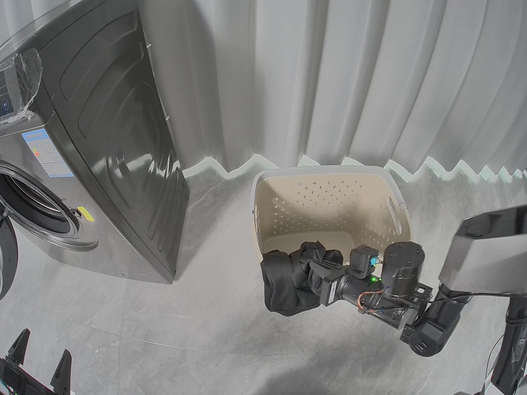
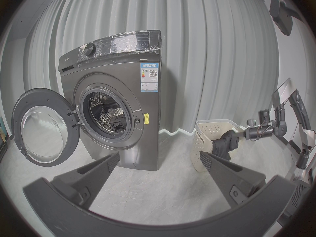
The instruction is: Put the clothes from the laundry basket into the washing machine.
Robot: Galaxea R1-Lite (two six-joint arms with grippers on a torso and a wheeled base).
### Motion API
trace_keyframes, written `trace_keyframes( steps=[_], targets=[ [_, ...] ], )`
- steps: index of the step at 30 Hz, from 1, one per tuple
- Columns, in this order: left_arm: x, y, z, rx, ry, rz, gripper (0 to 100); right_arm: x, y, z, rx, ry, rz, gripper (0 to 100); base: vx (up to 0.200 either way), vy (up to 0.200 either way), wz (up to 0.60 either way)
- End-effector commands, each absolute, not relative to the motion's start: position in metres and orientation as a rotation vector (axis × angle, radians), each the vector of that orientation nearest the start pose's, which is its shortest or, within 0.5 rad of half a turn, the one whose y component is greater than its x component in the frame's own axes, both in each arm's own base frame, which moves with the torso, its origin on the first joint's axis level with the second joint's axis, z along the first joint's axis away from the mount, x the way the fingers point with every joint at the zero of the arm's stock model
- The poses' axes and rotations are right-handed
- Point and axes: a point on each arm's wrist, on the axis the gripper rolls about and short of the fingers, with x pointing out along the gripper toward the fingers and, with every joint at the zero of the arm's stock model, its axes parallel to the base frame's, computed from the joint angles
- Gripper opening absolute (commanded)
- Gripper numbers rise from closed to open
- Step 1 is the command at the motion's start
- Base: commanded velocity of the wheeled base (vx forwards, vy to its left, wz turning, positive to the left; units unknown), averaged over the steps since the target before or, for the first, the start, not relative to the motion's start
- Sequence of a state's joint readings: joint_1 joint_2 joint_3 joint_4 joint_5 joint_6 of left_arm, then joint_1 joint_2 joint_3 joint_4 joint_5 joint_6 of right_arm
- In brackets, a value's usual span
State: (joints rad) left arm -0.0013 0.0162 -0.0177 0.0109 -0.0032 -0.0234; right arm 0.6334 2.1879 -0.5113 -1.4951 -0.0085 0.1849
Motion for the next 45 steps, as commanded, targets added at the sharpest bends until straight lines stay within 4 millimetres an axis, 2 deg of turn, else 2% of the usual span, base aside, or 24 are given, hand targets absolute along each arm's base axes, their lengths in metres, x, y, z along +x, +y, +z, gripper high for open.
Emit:
trace_keyframes(
  steps=[1,3,5,6,7,10,12,16,20,26,32,39,45],
  targets=[
    [-0.023,0.000,0.075,-0.025,0.008,-0.005,100,0.227,0.179,0.118,0.201,0.055,0.652,0,0.000,0.000,0.00],
    [-0.023,0.000,0.075,-0.026,0.008,-0.003,100,0.214,0.174,0.145,0.287,-0.016,0.677,0,0.000,0.000,0.00],
    [-0.023,0.000,0.075,-0.028,0.008,-0.004,100,0.208,0.167,0.162,0.334,-0.069,0.681,0,0.000,0.000,0.00],
    [-0.023,0.000,0.075,-0.028,0.008,-0.004,100,0.208,0.167,0.162,0.334,-0.069,0.681,0,0.000,0.000,0.00],
    [-0.023,0.000,0.075,-0.028,0.008,-0.004,100,0.202,0.159,0.176,0.343,-0.127,0.676,0,0.000,0.000,0.00],
    [-0.023,0.000,0.075,-0.026,0.008,-0.005,100,0.191,0.150,0.196,0.339,-0.194,0.685,0,0.000,0.000,0.00],
    [-0.023,0.000,0.075,-0.028,0.008,-0.004,100,0.185,0.146,0.209,0.276,-0.247,0.679,0,0.000,0.000,0.00],
    [-0.023,0.000,0.075,-0.021,0.008,-0.006,100,0.179,0.137,0.225,0.250,-0.296,0.664,0,0.000,0.000,0.00],
    [-0.023,0.000,0.075,-0.018,0.008,-0.012,100,0.174,0.132,0.226,0.237,-0.283,0.653,0,0.000,0.000,0.00],
    [-0.023,0.000,0.075,-0.023,0.008,-0.012,100,0.175,0.128,0.224,0.230,-0.279,0.614,0,-0.200,0.000,0.00],
    [-0.023,0.000,0.076,-0.025,0.011,-0.012,100,0.175,0.131,0.220,0.232,-0.260,0.586,0,0.000,0.000,0.00],
    [-0.023,0.000,0.076,-0.028,0.011,-0.011,100,0.174,0.132,0.220,0.238,-0.260,0.600,0,0.000,0.200,0.00],
    [-0.023,0.000,0.076,-0.028,0.011,-0.011,100,0.170,0.134,0.212,0.228,-0.235,0.620,0,0.000,0.200,0.00]
  ],
)
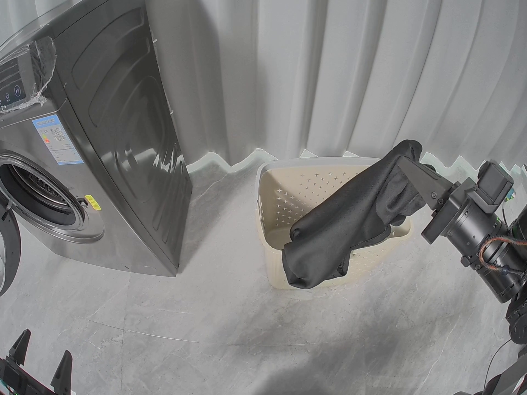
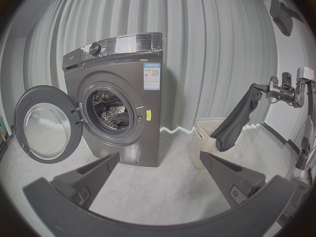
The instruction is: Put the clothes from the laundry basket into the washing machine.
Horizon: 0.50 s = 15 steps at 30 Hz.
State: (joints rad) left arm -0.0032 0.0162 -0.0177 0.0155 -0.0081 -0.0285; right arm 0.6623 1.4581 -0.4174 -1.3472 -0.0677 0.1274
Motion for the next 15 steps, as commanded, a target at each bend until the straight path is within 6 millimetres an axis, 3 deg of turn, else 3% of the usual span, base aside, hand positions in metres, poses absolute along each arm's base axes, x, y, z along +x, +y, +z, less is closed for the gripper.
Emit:
trace_keyframes(
  steps=[1,15],
  targets=[
    [-0.0232,-0.0001,0.0756,-0.028,0.011,-0.011,100,0.1703,0.1340,0.2116,0.228,-0.235,0.620,0,0.000,0.200,0.00],
    [-0.0232,-0.0001,0.0756,-0.029,0.011,-0.011,100,0.1728,0.1436,0.2065,0.230,-0.230,0.663,0,0.000,0.200,0.00]
  ],
)
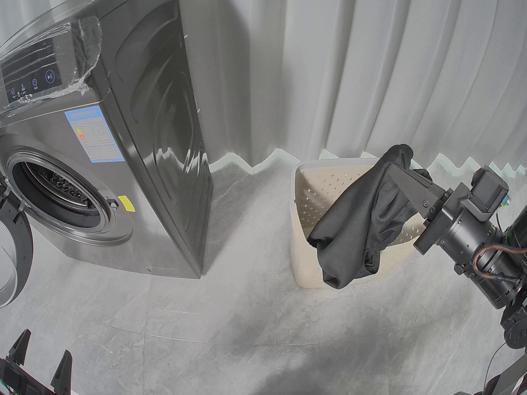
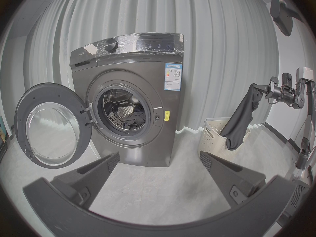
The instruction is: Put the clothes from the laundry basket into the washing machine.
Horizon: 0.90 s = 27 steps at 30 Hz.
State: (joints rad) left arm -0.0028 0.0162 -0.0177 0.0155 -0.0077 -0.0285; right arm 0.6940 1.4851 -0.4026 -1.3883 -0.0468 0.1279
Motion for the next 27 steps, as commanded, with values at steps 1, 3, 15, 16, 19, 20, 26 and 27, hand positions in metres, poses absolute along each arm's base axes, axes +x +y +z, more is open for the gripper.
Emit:
trace_keyframes(
  steps=[1,3,15,16,19,20,26,27],
  targets=[
    [-0.0232,-0.0001,0.0756,-0.029,0.011,-0.011,100,0.1730,0.1442,0.2059,0.228,-0.229,0.666,0,0.000,0.200,0.00],
    [-0.0232,-0.0001,0.0758,-0.029,0.009,-0.011,100,0.1731,0.1443,0.2063,0.228,-0.231,0.666,0,0.000,0.200,0.00],
    [-0.0232,-0.0001,0.0756,-0.028,0.011,-0.011,100,0.1723,0.1457,0.2061,0.228,-0.230,0.680,0,0.000,0.200,0.00],
    [-0.0232,-0.0001,0.0756,-0.028,0.011,-0.011,100,0.1721,0.1460,0.2062,0.229,-0.231,0.683,0,0.000,0.200,0.00],
    [-0.0232,-0.0001,0.0756,-0.028,0.011,-0.012,100,0.1724,0.1477,0.2057,0.233,-0.241,0.688,0,0.000,0.200,0.00],
    [-0.0232,-0.0001,0.0758,-0.028,0.009,-0.012,100,0.1726,0.1482,0.2055,0.234,-0.242,0.689,0,0.000,0.200,0.00],
    [-0.0232,-0.0001,0.0758,-0.028,0.009,-0.012,100,0.1728,0.1489,0.2067,0.237,-0.249,0.691,0,0.000,0.100,0.00],
    [-0.0232,-0.0001,0.0758,-0.026,0.009,-0.011,100,0.1728,0.1489,0.2067,0.237,-0.249,0.690,0,0.000,0.000,0.00]
  ],
)
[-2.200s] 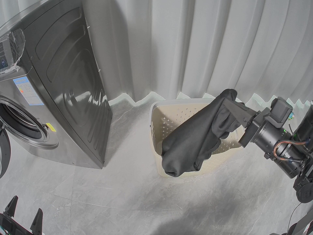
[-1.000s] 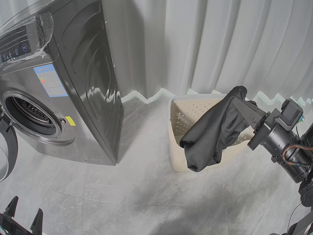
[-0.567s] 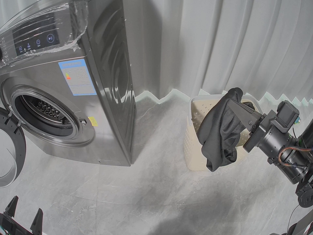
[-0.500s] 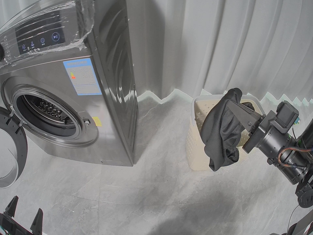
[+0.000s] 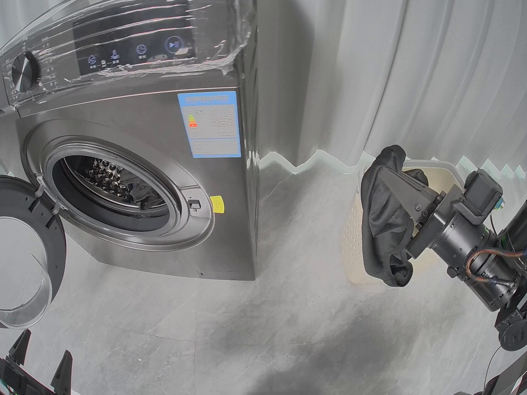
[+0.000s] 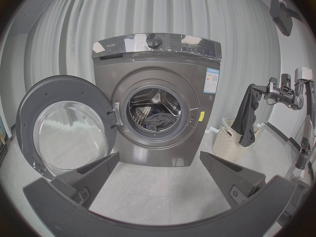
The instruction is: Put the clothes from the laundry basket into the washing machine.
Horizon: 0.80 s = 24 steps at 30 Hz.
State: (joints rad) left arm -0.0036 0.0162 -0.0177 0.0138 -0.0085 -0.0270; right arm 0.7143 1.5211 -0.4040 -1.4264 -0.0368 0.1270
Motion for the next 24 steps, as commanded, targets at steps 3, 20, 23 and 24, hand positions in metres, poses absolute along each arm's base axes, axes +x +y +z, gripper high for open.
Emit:
trace_keyframes(
  steps=[3,20,23,24],
  targets=[
    [-0.023,0.000,0.076,-0.025,0.009,-0.012,100,0.173,0.149,0.207,0.238,-0.249,0.687,0,-0.067,0.000,0.00],
    [-0.023,0.000,0.076,-0.028,0.009,-0.011,100,0.183,0.146,0.200,0.231,-0.213,0.574,0,-0.200,0.000,0.00],
    [-0.023,0.000,0.076,-0.028,0.009,-0.011,100,0.186,0.145,0.198,0.227,-0.205,0.557,0,-0.200,0.000,0.00],
    [-0.023,0.000,0.076,-0.028,0.009,-0.011,100,0.187,0.145,0.197,0.226,-0.201,0.554,0,0.000,0.000,0.00]
  ],
)
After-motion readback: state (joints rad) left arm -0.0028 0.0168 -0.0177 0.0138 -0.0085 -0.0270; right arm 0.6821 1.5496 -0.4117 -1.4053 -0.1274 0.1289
